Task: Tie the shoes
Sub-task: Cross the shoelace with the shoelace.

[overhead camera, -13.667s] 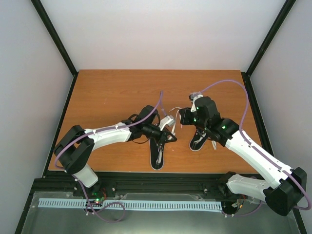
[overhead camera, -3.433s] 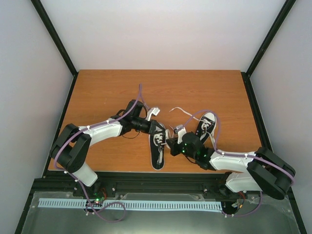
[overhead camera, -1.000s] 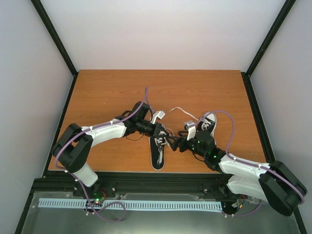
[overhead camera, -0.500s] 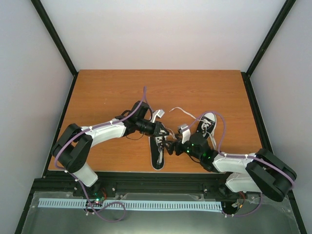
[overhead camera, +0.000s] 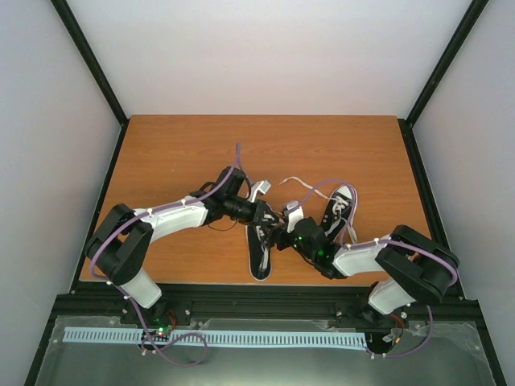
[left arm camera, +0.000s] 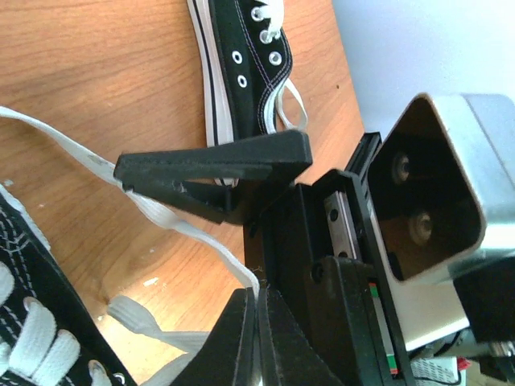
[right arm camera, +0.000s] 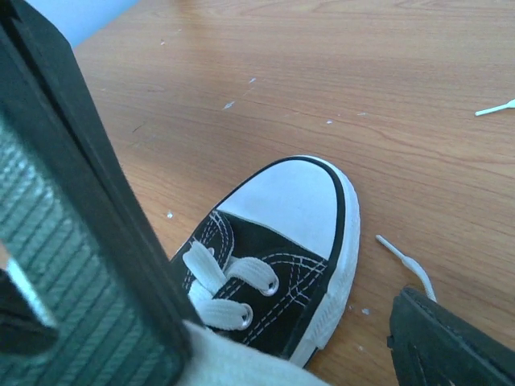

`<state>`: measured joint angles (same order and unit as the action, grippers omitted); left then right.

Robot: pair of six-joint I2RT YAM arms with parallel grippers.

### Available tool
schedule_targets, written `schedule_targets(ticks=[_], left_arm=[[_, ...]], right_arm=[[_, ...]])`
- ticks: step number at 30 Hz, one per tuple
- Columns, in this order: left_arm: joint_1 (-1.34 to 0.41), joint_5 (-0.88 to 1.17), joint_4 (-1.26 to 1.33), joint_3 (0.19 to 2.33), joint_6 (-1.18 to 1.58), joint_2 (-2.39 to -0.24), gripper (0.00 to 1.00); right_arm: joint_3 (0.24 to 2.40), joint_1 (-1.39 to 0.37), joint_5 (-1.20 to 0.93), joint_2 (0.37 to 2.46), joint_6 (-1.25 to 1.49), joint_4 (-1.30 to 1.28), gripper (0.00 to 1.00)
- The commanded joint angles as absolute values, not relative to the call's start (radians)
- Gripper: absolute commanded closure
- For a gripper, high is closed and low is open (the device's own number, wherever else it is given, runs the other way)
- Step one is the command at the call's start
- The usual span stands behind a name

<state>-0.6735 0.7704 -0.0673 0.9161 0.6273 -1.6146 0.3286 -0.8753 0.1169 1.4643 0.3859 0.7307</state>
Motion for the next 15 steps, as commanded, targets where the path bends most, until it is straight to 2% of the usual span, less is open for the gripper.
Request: schedule_targets(ticks=[1, 5, 11, 15], left_arm=[[-0.67, 0.784, -0.043, 0.918, 0.645, -1.606, 0.99], [-0.669, 0.78, -0.034, 0.914, 0.649, -1.604, 0.99], [-0.657, 0.776, -0.028, 0.904, 0.649, -1.595, 0.99], [-0.649, 0.774, -0.023, 0.894, 0.651, -1.592, 0.99]], right_arm=[[0.377, -0.913, 0.259, 1.521, 0.403, 0.813, 0.2], [0.405, -0.942, 0.3, 1.55, 0.421, 0.808, 0.4], [0.399, -0.953, 0.333, 1.528, 0.433, 0.802, 0.62], [0.393, -0.954, 0.33, 1.504, 0.427, 0.799, 0.81]])
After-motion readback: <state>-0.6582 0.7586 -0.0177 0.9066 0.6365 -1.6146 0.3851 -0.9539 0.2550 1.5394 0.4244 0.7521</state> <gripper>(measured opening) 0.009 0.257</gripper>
